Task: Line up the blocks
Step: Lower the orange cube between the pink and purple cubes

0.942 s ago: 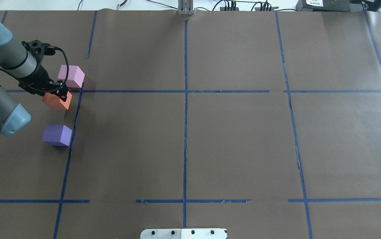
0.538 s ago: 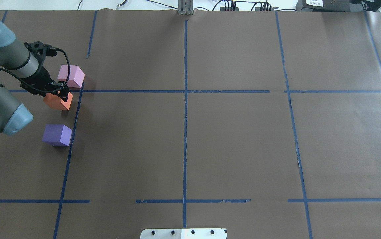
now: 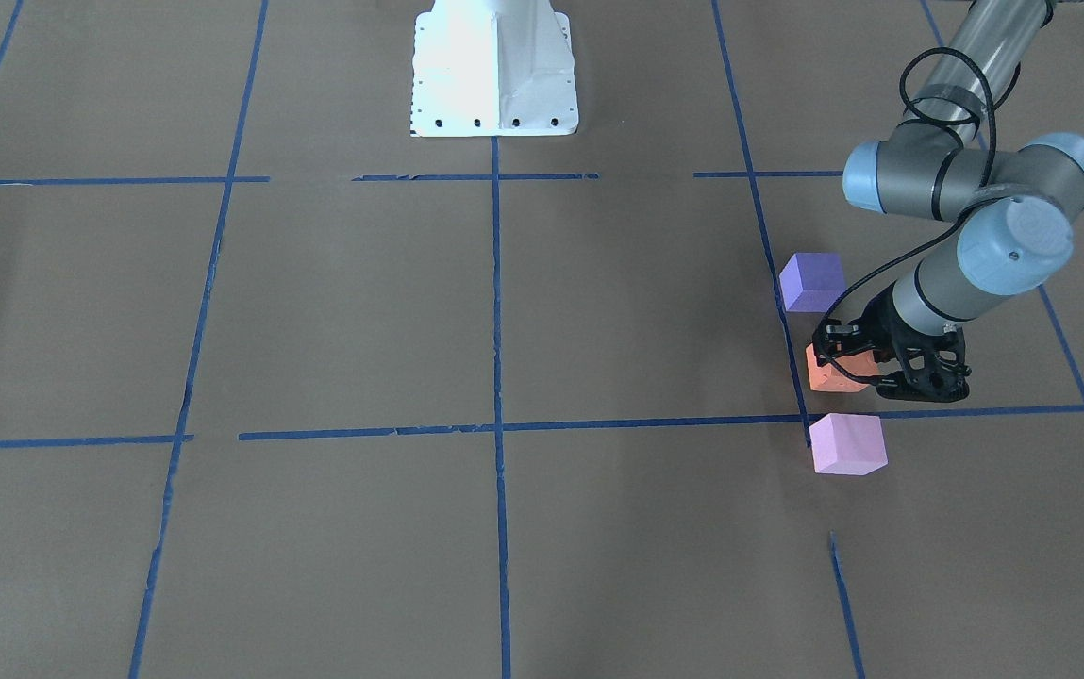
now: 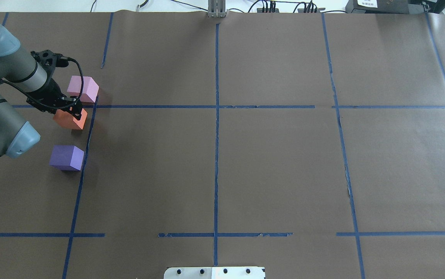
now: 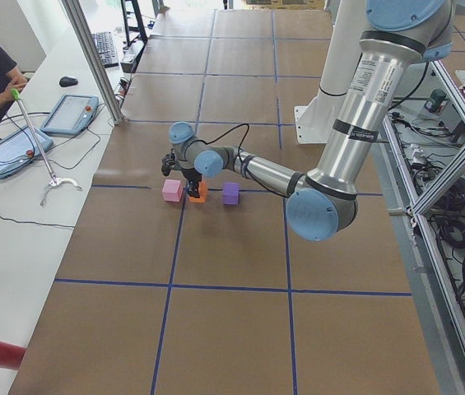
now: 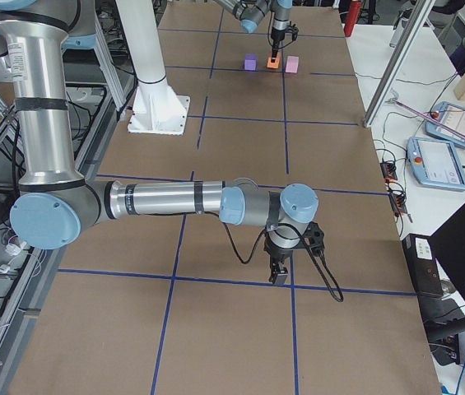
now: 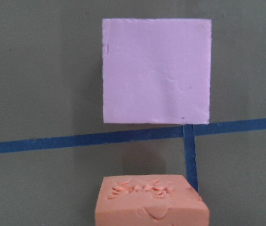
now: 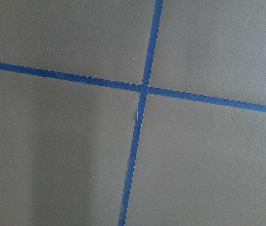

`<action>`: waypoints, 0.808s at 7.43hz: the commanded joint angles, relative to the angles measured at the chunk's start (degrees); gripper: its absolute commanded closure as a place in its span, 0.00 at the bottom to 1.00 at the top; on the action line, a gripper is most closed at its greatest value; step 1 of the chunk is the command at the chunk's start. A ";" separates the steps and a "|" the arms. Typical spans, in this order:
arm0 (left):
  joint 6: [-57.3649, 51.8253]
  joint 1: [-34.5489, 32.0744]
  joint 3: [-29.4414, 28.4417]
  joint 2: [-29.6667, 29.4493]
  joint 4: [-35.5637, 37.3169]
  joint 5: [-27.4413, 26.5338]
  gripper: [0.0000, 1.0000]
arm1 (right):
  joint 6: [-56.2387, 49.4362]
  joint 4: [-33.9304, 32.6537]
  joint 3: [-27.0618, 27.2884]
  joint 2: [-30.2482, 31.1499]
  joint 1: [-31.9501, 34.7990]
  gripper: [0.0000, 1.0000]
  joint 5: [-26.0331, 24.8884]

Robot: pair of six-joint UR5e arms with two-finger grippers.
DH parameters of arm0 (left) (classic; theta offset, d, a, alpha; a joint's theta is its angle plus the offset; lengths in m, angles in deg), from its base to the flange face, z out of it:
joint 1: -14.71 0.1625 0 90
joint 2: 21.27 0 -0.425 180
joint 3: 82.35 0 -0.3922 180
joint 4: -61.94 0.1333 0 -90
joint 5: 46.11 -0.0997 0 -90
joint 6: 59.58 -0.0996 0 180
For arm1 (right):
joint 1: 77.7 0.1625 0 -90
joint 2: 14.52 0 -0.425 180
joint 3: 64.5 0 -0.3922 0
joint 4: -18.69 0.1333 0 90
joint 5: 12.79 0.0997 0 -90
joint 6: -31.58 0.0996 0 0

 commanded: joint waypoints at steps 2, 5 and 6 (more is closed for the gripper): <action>0.03 0.53 -1.02 -0.21 -0.89 0.12 0.90 | 0.00 0.00 0.00 -0.07 0.00 0.00 0.00; 0.29 0.79 -1.64 -0.47 -2.04 0.12 0.78 | 0.00 0.00 0.00 0.02 0.00 0.00 0.00; 0.29 0.79 -1.64 -0.47 -2.04 0.12 0.59 | 0.00 0.00 0.00 0.02 0.00 0.00 0.00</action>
